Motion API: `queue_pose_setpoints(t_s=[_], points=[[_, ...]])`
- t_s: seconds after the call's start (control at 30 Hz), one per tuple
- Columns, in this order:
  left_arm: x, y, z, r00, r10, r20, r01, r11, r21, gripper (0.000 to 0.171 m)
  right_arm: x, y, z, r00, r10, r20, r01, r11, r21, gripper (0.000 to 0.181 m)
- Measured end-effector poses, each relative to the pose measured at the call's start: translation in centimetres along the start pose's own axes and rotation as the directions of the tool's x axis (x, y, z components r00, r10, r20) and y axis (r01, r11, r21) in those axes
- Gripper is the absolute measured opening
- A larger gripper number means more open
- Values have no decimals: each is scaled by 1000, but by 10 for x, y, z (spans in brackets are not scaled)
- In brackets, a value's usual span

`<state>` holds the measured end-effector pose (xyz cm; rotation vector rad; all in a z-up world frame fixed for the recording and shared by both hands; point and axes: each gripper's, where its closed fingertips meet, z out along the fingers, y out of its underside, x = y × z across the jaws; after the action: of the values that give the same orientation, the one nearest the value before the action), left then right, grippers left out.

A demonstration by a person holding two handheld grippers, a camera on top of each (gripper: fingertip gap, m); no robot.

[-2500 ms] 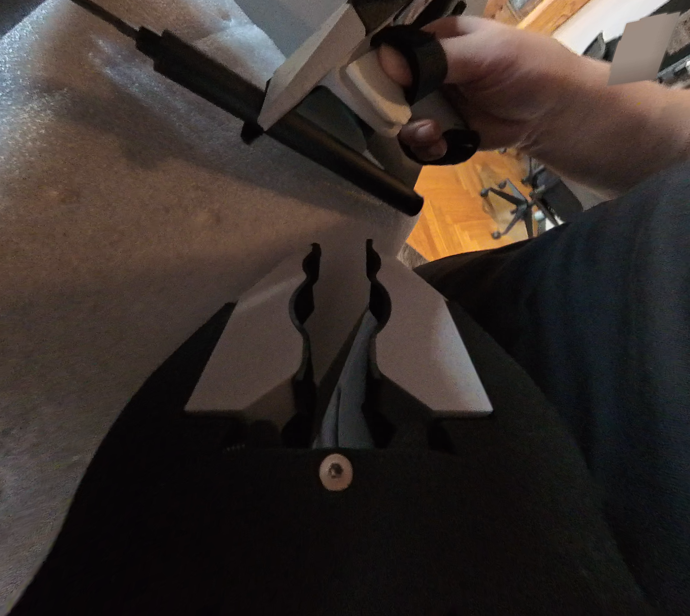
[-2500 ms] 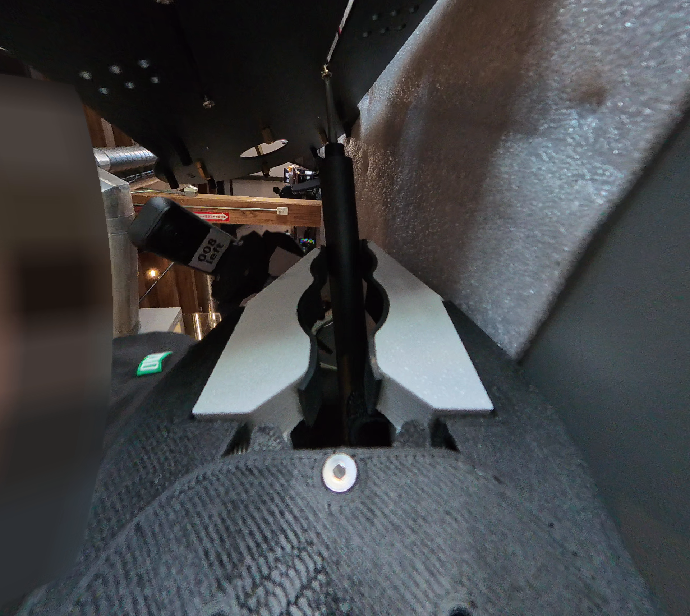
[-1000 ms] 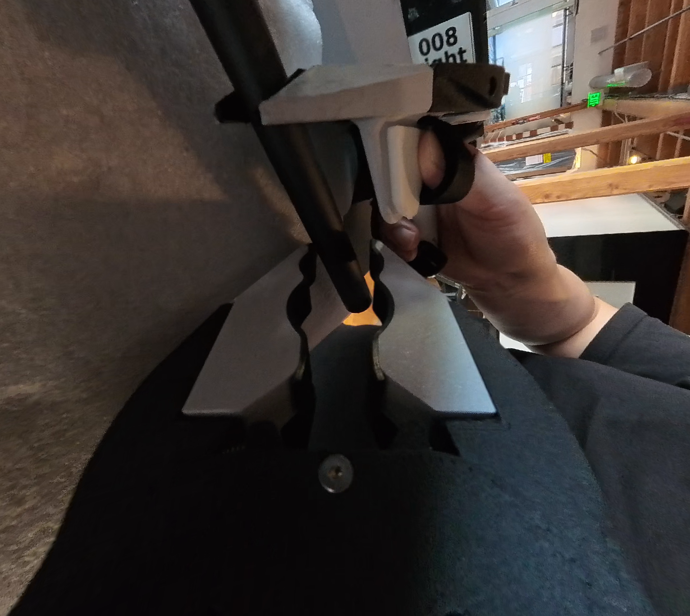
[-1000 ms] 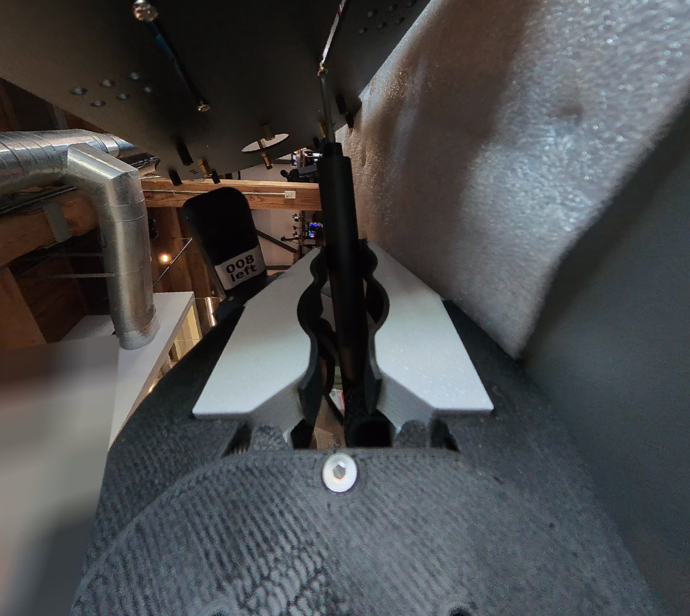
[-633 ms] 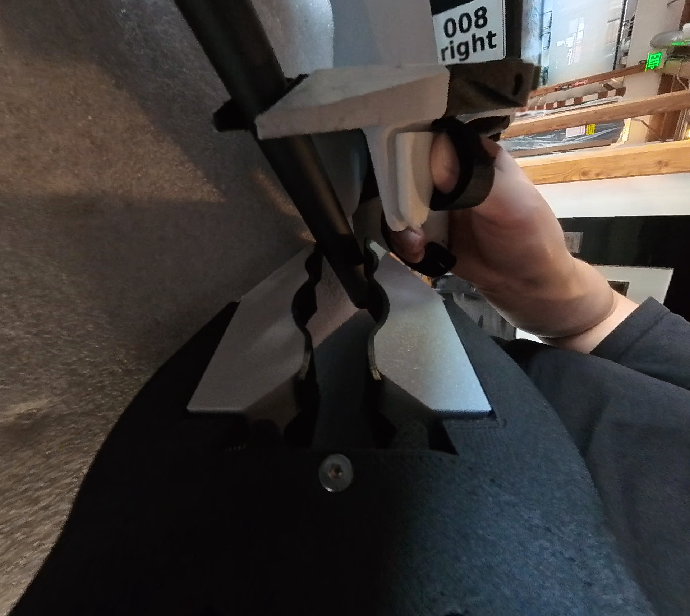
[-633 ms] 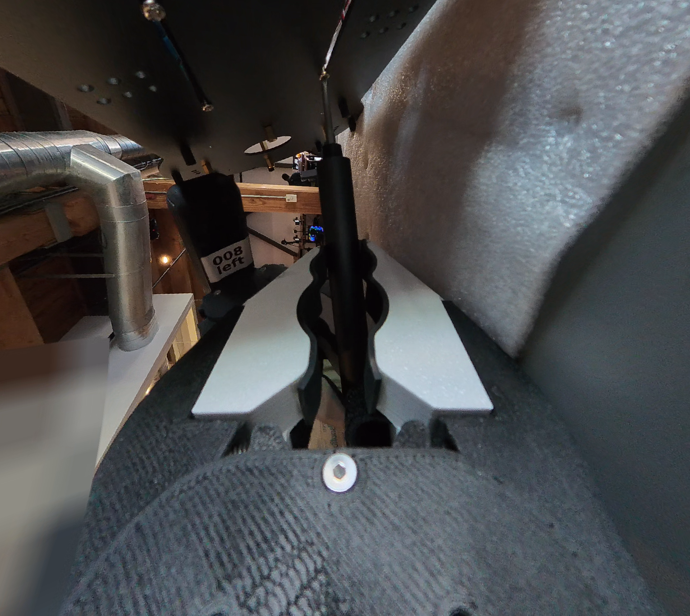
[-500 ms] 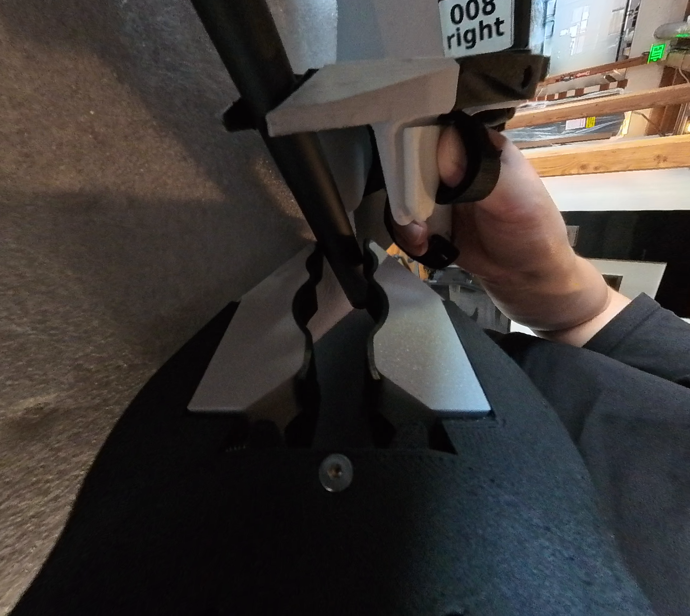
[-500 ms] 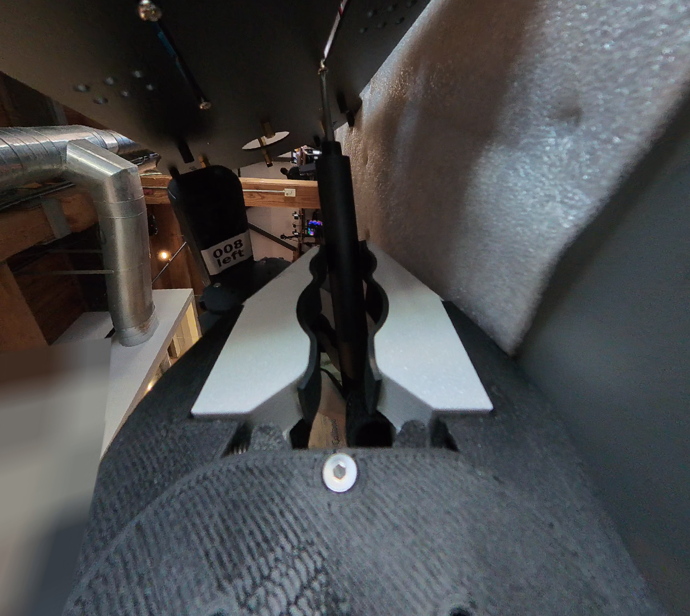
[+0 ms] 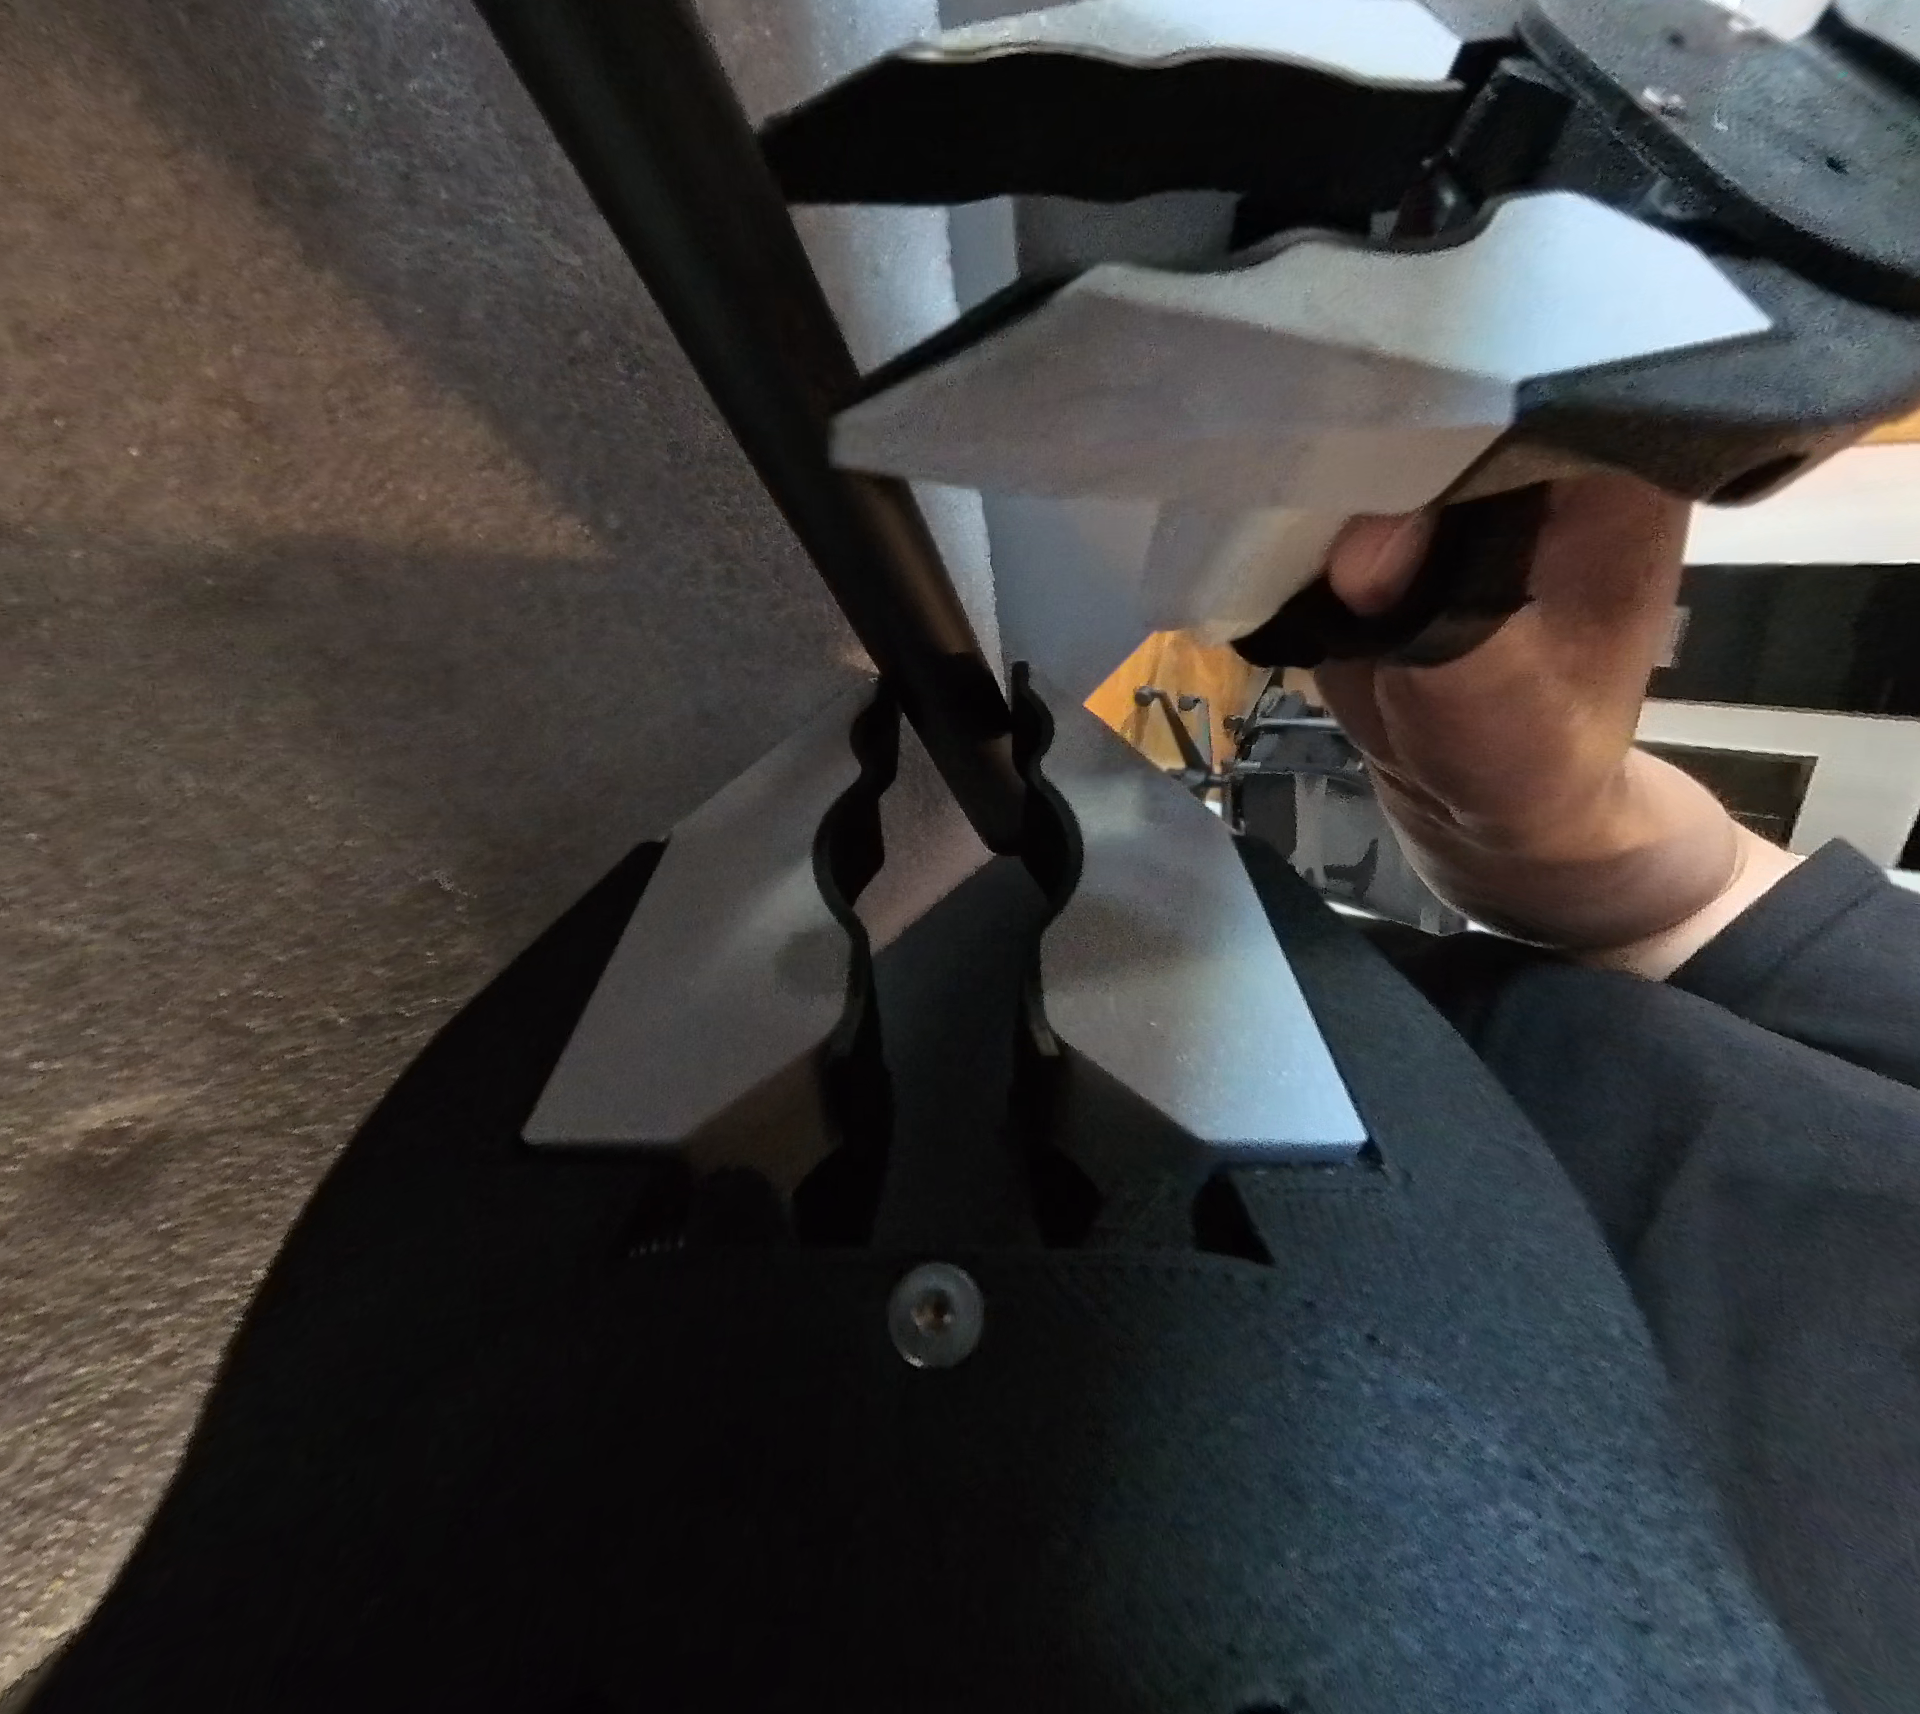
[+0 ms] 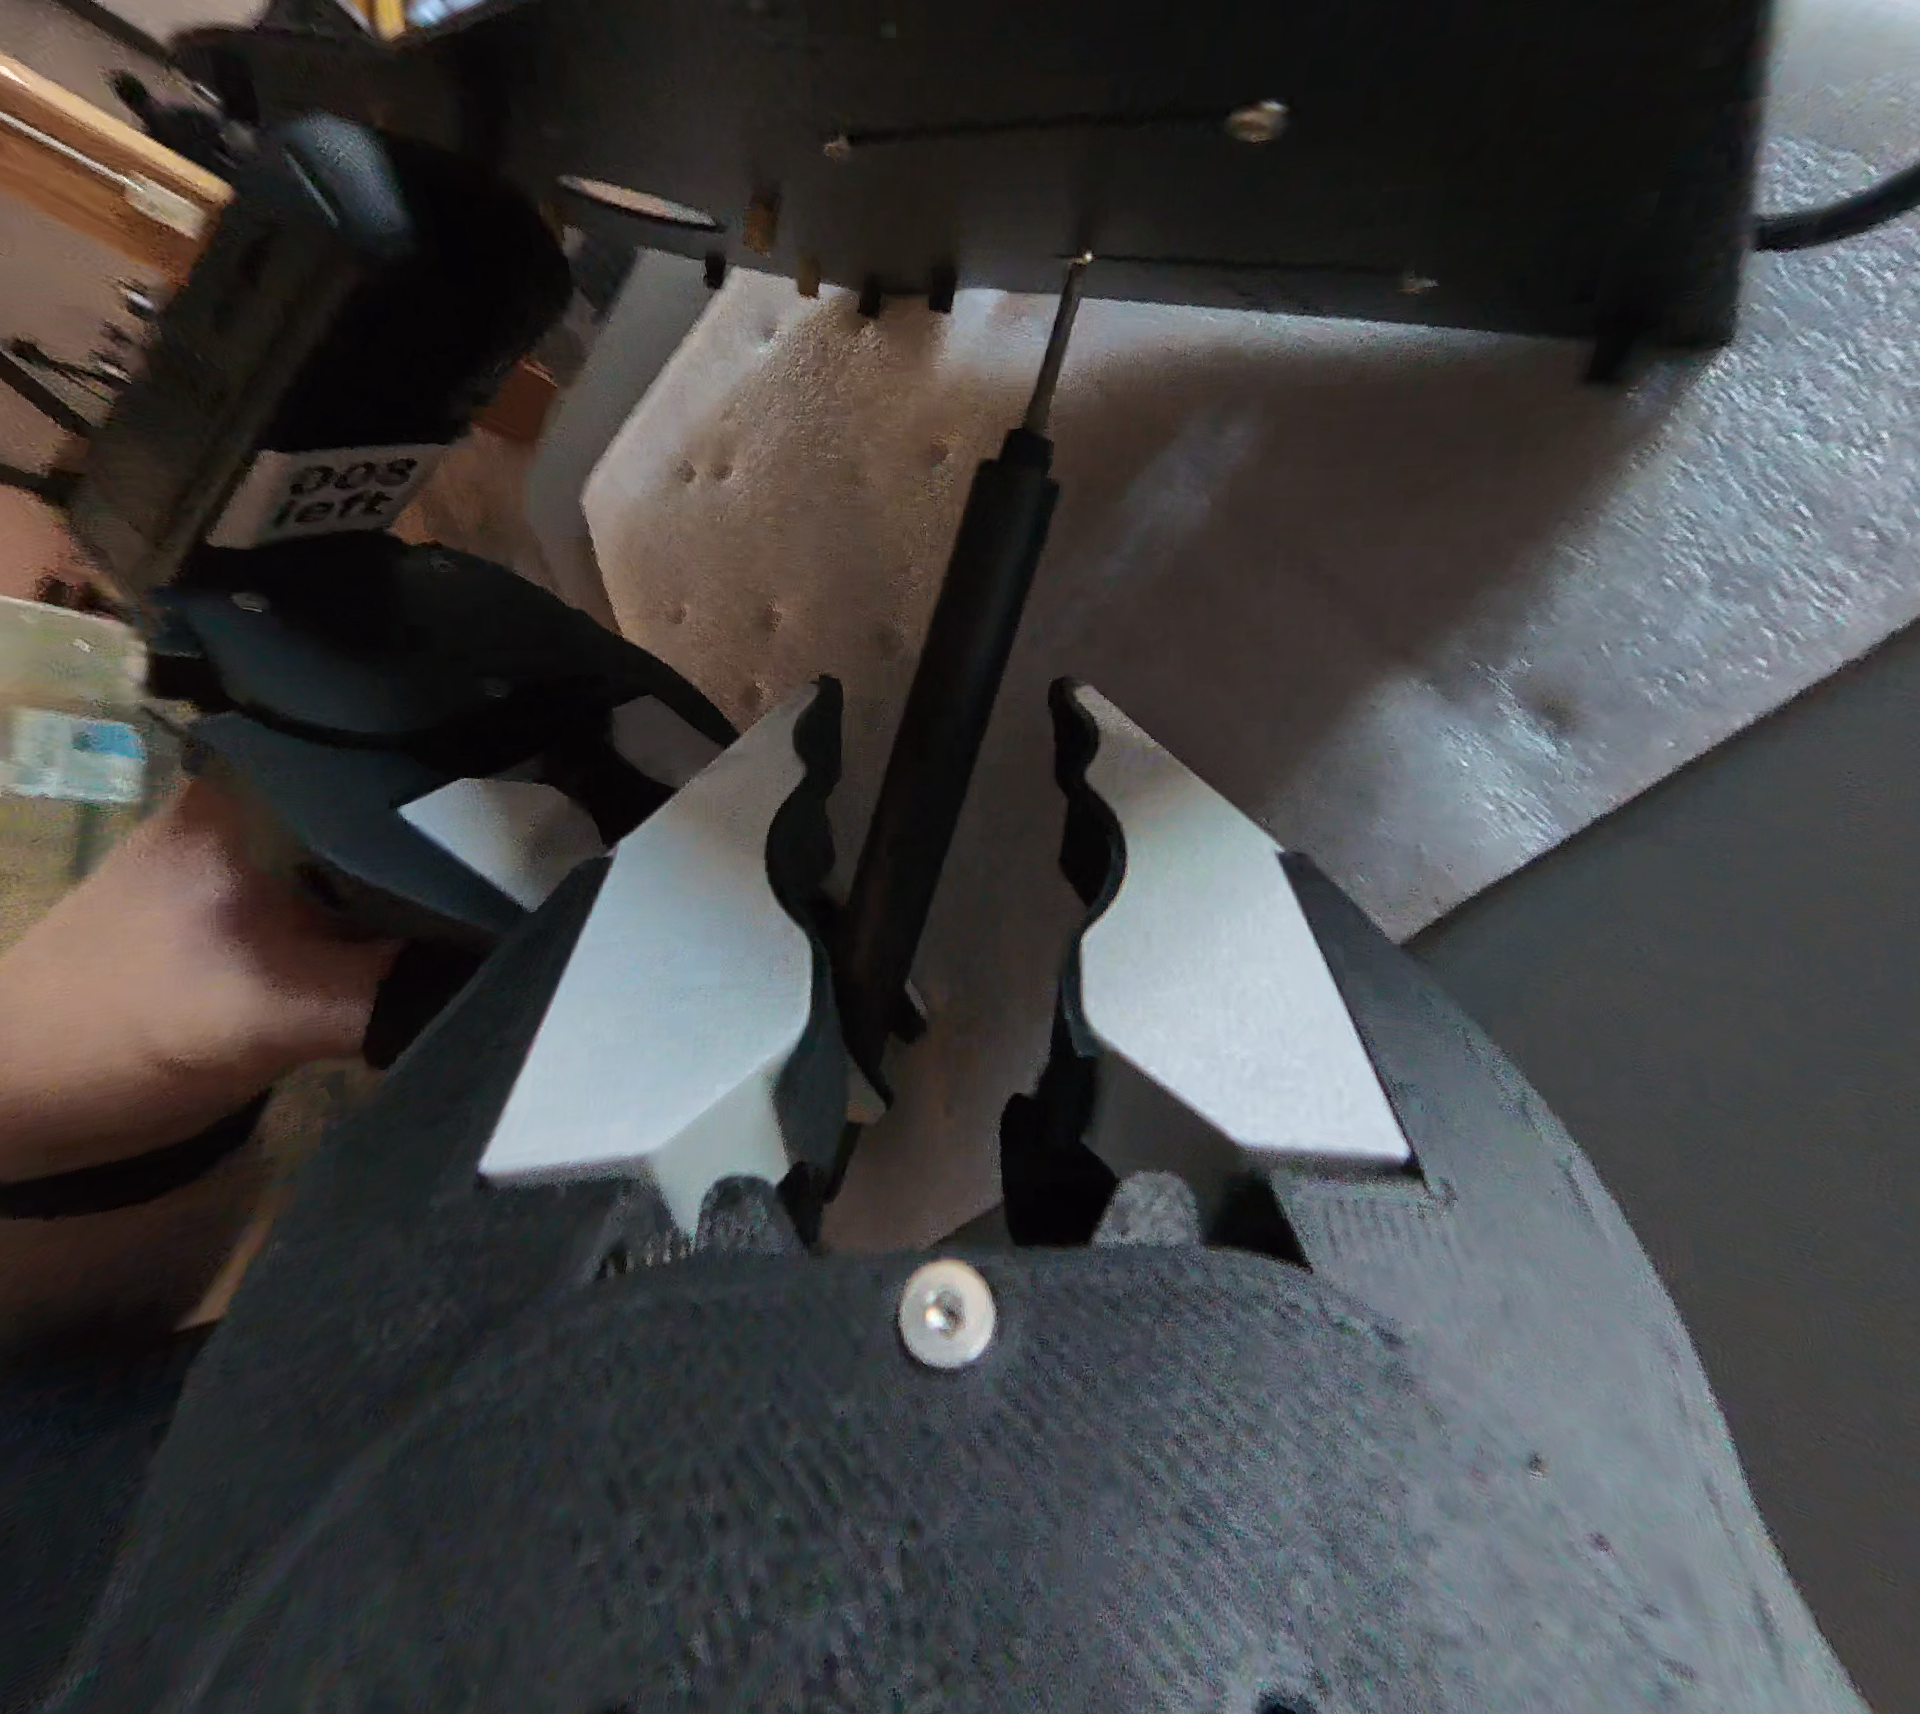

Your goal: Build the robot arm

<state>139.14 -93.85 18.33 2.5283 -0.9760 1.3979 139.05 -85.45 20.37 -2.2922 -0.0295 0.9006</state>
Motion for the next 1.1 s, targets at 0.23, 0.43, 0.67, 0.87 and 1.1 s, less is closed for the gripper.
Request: queue_pose_setpoints(t_s=[0.23,0.43,0.67,0.87,1.1], points=[[0,-1,0,999,20,30,-21,1000,14,21,-2,11,11,1000,22,-8,-23,995,-95,20],[1,-1,0,999,21,27,-22,999,48,21,-6,10,10,909,353,221,-355,934,-31,17],[1,-1,1,999,38,33,-40,997,69,22,-8,9,10,842,451,296,-462,886,-37,17],[1,-1,0,1000,27,14,-28,997,67,20,-7,8,7,830,453,325,-461,885,-55,25],[0,-1,0,999,40,30,-42,998,56,20,-4,26,4,972,224,77,-213,968,-132,31]])
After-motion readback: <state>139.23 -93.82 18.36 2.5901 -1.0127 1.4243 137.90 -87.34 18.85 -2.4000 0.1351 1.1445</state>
